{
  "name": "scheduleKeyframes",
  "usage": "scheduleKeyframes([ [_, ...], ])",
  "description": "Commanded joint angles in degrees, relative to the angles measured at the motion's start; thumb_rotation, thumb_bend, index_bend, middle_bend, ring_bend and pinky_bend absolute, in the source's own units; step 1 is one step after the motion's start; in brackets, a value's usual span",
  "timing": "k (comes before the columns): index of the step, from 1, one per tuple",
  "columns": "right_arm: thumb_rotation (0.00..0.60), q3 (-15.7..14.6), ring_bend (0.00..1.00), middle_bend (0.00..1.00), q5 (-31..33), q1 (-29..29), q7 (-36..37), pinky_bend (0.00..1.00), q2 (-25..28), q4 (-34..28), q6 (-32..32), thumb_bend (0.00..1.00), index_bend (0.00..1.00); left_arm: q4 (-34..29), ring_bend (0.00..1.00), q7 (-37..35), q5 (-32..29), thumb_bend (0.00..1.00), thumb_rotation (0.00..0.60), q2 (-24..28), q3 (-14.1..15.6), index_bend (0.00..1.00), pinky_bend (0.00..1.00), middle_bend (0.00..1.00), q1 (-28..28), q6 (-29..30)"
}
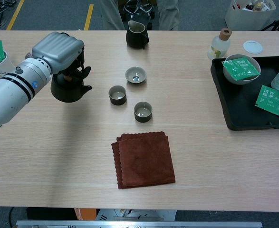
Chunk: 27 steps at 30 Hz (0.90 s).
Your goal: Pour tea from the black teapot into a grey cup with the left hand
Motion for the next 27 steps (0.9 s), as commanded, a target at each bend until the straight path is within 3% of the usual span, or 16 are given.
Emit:
scheduleKeyframes([
  [1,0.6,-0.04,0.18,0.31,0.02,-0.13,0.12,0.23,0.03,0.05,0.14,0.07,0.22,1.61,0.96,0.69,-0.88,0.46,0.416,-1.66,-0.64,1.0,0.2,1.0,-1.26,-1.1],
  [20,0.6,-0.06,0.18,0.31,0.79,-1.15,1.36,0.23,0.31,1.12,0.94,0.07,0.22,10.72,0.96,3.42,-8.87,0.46,0.413,-9.74,-5.28,1.0,0.2,1.0,-7.84,-4.21],
  [27,0.6,-0.03,0.18,0.31,1.12,-1.42,1.72,0.23,0.31,1.55,1.01,0.07,0.22,13.78,0.96,4.07,-10.55,0.46,0.414,-12.04,-5.6,1.0,0.2,1.0,-9.29,-4.29],
])
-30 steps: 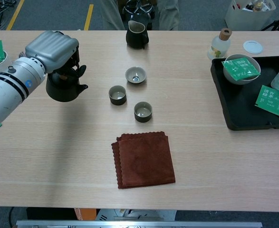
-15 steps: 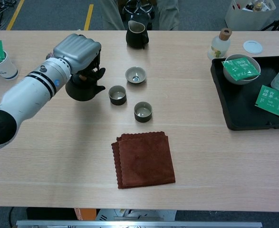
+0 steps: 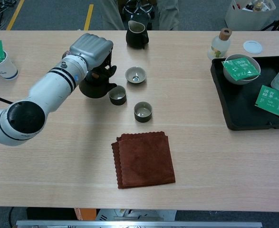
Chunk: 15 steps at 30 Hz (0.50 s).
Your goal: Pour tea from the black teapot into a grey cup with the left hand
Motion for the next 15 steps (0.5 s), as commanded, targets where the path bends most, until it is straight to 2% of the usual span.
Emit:
scheduleKeyframes([
  [1,0.6,0.02,0.18,0.31,0.05,-0.04,0.13,0.23,0.0,0.09,-0.01,0.07,0.22,1.16,0.96,0.46,-0.08,0.46,0.414,-0.94,0.13,1.0,0.2,1.0,-0.61,0.22],
  [15,0.6,0.13,0.18,0.31,0.23,-0.09,0.49,0.23,-0.13,0.51,-0.27,0.07,0.22,3.85,0.96,2.62,1.96,0.46,0.413,-2.06,2.33,1.0,0.2,1.0,-0.83,2.11],
])
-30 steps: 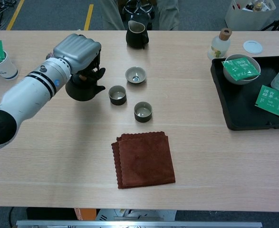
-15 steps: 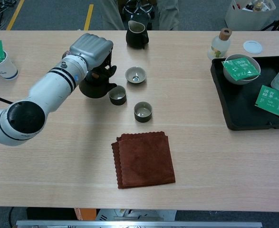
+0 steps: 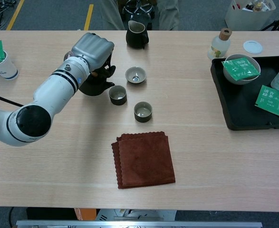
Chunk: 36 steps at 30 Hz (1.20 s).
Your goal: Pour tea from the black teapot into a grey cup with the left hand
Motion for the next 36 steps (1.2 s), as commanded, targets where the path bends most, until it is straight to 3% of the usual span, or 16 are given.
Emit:
scheduleKeyframes([
  [1,0.6,0.04,0.18,0.31,-0.03,0.02,0.02,0.23,-0.04,0.03,0.0,0.07,0.22,0.35,0.96,0.82,0.77,0.46,0.411,-0.09,0.73,1.0,0.2,1.0,0.12,0.74],
  [16,0.6,0.08,0.18,0.31,-0.04,-0.05,0.14,0.23,-0.19,0.17,-0.06,0.07,0.22,0.83,0.96,4.65,3.19,0.46,0.414,-1.67,2.14,1.0,0.2,1.0,0.67,3.87],
  [24,0.6,0.03,0.18,0.31,0.0,-0.27,0.63,0.23,-0.23,0.52,0.08,0.07,0.22,0.65,0.96,6.37,4.49,0.46,0.452,-2.55,2.02,1.0,0.2,1.0,0.47,4.6],
  [36,0.6,0.03,0.18,0.31,-0.14,-0.34,1.07,0.23,-0.35,0.87,0.14,0.07,0.22,0.51,0.96,7.6,5.4,0.46,0.451,-2.5,1.82,1.0,0.2,1.0,1.11,5.08],
])
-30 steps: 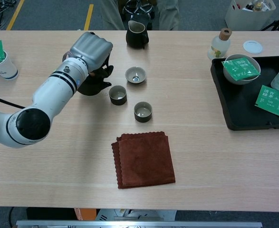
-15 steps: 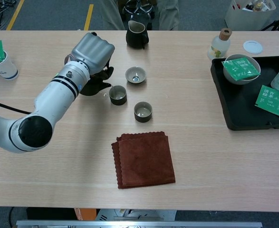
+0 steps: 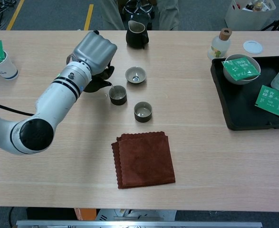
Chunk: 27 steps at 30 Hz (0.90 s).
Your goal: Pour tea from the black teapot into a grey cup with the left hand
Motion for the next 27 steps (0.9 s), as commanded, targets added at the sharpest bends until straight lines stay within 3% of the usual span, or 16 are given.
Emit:
scheduleKeyframes([
  [1,0.6,0.02,0.18,0.31,0.0,0.0,0.03,0.23,-0.02,0.03,0.01,0.07,0.22,-0.01,0.96,0.1,-0.02,0.46,0.455,0.03,-0.1,1.0,0.2,1.0,0.12,-0.11],
  [20,0.6,0.08,0.18,0.31,0.21,-0.2,0.17,0.23,-0.11,0.29,0.07,0.07,0.22,-0.7,0.96,-0.52,-0.6,0.46,0.45,-0.04,-1.44,1.0,0.2,1.0,1.02,-1.1],
  [27,0.6,0.11,0.18,0.31,0.29,-0.16,0.11,0.23,-0.19,0.31,-0.06,0.07,0.22,-0.75,0.96,-3.61,-1.43,0.46,0.421,0.98,-2.84,1.0,0.2,1.0,1.75,-2.32],
])
